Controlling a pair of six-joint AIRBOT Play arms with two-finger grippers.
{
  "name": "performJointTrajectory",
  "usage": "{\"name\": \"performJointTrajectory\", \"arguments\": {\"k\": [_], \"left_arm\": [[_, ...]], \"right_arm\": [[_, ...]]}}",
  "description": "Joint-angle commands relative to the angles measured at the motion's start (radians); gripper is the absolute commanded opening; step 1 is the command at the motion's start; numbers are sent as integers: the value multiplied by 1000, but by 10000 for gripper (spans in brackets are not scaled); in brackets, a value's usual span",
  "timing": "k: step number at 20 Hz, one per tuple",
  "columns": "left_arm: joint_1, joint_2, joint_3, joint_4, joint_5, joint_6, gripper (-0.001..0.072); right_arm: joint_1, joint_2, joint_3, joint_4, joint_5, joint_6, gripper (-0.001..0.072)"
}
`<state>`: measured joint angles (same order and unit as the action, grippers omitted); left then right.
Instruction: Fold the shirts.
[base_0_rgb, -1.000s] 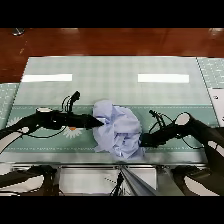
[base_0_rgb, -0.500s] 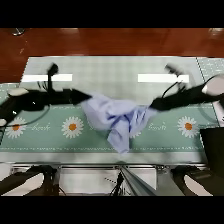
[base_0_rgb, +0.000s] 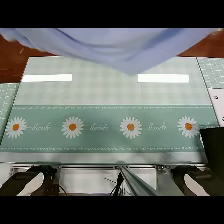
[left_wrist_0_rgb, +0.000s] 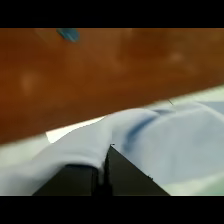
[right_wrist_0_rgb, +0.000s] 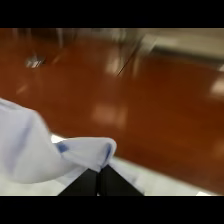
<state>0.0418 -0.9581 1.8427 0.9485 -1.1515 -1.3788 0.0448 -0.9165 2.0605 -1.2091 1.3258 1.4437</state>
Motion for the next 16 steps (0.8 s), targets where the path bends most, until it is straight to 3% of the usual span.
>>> {"name": "performJointTrajectory", "arguments": {"k": [1, 5, 8, 13, 16], "left_arm": [[2, 121, 140, 240, -38, -79, 24], [2, 205, 116, 314, -324, -150, 24], [2, 226, -24, 316, -510, -198, 25], [1, 243, -528, 214, -479, -179, 26], [-18, 232, -889, 119, -217, -174, 26]], "right_arm": [[-2, 105, 85, -146, -16, 22, 20], [-2, 173, 54, -370, 117, 100, 20], [-2, 215, -111, -502, 180, 148, 20], [-2, 227, -511, -390, 161, 169, 20], [-3, 196, -765, -363, 31, 176, 18]]}}
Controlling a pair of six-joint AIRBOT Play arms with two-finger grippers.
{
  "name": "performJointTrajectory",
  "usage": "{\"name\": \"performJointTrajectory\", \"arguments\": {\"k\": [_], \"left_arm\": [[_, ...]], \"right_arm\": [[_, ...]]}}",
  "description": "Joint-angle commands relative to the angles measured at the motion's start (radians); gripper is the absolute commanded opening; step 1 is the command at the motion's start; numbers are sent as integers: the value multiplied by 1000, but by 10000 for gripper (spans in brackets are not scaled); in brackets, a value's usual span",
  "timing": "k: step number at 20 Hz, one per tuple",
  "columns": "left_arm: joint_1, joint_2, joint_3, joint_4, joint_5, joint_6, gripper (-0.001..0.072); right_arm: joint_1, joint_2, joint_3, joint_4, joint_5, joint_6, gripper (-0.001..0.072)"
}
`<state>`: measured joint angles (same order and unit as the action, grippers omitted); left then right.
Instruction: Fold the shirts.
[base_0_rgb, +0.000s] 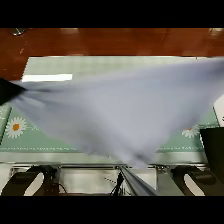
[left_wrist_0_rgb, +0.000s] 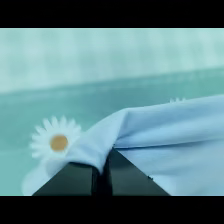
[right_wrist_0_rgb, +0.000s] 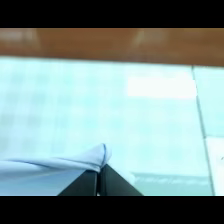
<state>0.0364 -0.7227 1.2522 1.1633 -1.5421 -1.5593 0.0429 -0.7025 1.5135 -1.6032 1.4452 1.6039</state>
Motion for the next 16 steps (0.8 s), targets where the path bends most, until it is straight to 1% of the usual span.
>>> {"name": "performJointTrajectory", "arguments": {"k": [1, 2, 3, 4, 6, 9, 11, 12, 13, 14, 15, 16], "left_arm": [[-32, -13, -399, -113, 293, 6, 26], [-57, -28, -489, -135, 419, 7, 26], [-86, -54, -556, -161, 526, 34, 26], [-114, -91, -589, -178, 587, 76, 25], [-161, -201, -588, -179, 637, 85, 26], [-195, -354, -552, -179, 722, 85, 26], [-195, -423, -516, -192, 722, 85, 26], [-195, -440, -500, -192, 720, 85, 31], [-192, -450, -486, -192, 717, 85, 129], [-185, -450, -472, -184, 698, 85, 488], [-169, -449, -450, -161, 645, 89, 704], [-139, -449, -418, -98, 557, 97, 704]], "right_arm": [[-1, -55, -263, 17, -123, 23, 19], [-3, -106, -286, 8, -153, 23, 18], [-18, -175, -285, 19, -187, 22, 18], [-42, -243, -274, 45, -233, 13, 18], [-115, -404, -212, 118, -304, -15, 19], [-200, -627, -82, 288, -282, -46, 21], [-227, -722, -34, 427, -273, -45, 21], [-239, -749, -27, 481, -273, -45, 92], [-250, -761, -27, 516, -269, -44, 359], [-263, -764, -27, 529, -249, -52, 644], [-280, -758, -27, 528, -219, -72, 626], [-306, -749, -27, 521, -170, -96, 626]]}}
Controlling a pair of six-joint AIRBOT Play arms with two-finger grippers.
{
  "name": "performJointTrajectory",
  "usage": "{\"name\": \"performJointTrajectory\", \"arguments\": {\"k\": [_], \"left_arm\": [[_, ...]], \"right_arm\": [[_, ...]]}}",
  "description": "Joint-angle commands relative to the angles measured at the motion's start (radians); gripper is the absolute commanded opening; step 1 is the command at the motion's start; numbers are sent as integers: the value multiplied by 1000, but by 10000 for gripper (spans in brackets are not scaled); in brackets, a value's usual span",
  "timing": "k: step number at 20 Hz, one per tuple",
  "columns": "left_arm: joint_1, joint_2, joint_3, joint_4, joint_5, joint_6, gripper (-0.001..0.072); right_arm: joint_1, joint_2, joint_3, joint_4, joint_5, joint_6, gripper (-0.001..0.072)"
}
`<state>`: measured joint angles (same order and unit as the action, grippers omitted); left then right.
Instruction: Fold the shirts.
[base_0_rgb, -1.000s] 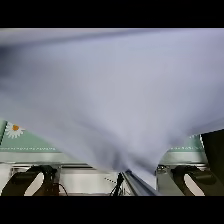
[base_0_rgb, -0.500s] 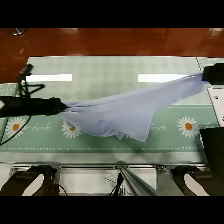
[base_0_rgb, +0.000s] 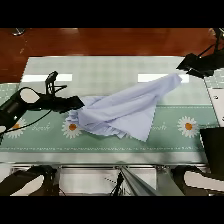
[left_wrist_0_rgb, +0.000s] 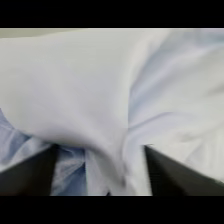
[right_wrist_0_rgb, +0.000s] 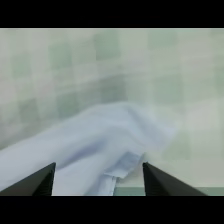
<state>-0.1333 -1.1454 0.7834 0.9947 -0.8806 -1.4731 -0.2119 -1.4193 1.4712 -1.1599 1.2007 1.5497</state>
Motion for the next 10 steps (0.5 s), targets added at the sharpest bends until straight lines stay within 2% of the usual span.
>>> {"name": "performJointTrajectory", "arguments": {"k": [1, 2, 3, 5, 6, 7, 8, 10], "left_arm": [[69, -26, 77, 116, -198, 11, 704], [119, -23, 92, 141, -271, 19, 704], [185, -6, 87, 143, -304, 41, 703], [313, 37, 35, 96, -317, 66, 703], [367, 56, -16, 11, -317, 137, 702], [412, 68, -85, -130, -327, 251, 702], [441, 66, -156, -291, -338, 371, 701], [443, 55, -267, -524, -339, 556, 701]], "right_arm": [[-82, -19, 15, 66, 128, -68, 626], [-117, 2, 6, 24, 191, -108, 626], [-151, 39, -36, -51, 200, -100, 626], [-231, 162, -241, -104, 95, -79, 625], [-273, 240, -394, -64, 12, -79, 625], [-304, 313, -544, 7, -55, -89, 624], [-326, 390, -698, 107, -105, -138, 615], [-328, 518, -925, 270, -143, -230, 615]]}}
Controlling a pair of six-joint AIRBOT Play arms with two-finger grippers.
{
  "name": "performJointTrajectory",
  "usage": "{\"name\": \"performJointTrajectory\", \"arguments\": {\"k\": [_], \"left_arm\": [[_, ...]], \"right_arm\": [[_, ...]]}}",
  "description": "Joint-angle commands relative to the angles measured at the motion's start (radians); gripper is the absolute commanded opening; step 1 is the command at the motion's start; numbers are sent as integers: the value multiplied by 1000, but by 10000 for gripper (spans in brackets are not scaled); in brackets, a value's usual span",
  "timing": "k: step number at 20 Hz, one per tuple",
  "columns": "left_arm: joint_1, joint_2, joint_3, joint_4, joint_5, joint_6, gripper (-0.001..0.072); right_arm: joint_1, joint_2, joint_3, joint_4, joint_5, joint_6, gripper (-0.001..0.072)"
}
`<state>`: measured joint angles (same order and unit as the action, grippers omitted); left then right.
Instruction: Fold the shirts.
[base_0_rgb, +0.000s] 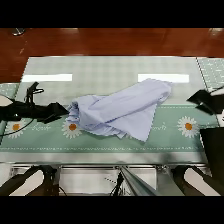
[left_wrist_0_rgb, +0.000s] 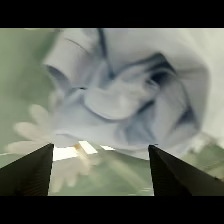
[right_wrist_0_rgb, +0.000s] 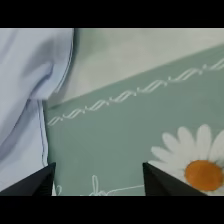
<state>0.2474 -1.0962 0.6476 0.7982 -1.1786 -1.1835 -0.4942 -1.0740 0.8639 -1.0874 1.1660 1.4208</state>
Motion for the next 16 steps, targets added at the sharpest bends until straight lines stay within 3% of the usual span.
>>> {"name": "performJointTrajectory", "arguments": {"k": [1, 3, 8, 9, 10, 11, 16], "left_arm": [[49, -4, -159, -404, -42, 333, 701], [-6, -34, -172, -479, -31, 396, 701], [-176, -137, -120, -485, 135, 394, 696], [-195, -150, -102, -485, 153, 393, 664], [-209, -162, -81, -485, 158, 386, 449], [-213, -171, -63, -484, 154, 387, 20], [-209, -171, -31, -484, 157, 389, 26]], "right_arm": [[-44, 217, -391, 257, -100, -125, 615], [-44, 283, -488, 319, -68, -156, 615], [-44, 317, -528, 254, 10, -157, 615], [-44, 317, -528, 237, 27, -156, 615], [-44, 317, -528, 199, 47, -150, 615], [-44, 317, -528, 151, 61, -121, 616], [39, 307, -546, 150, 80, -87, 615]]}}
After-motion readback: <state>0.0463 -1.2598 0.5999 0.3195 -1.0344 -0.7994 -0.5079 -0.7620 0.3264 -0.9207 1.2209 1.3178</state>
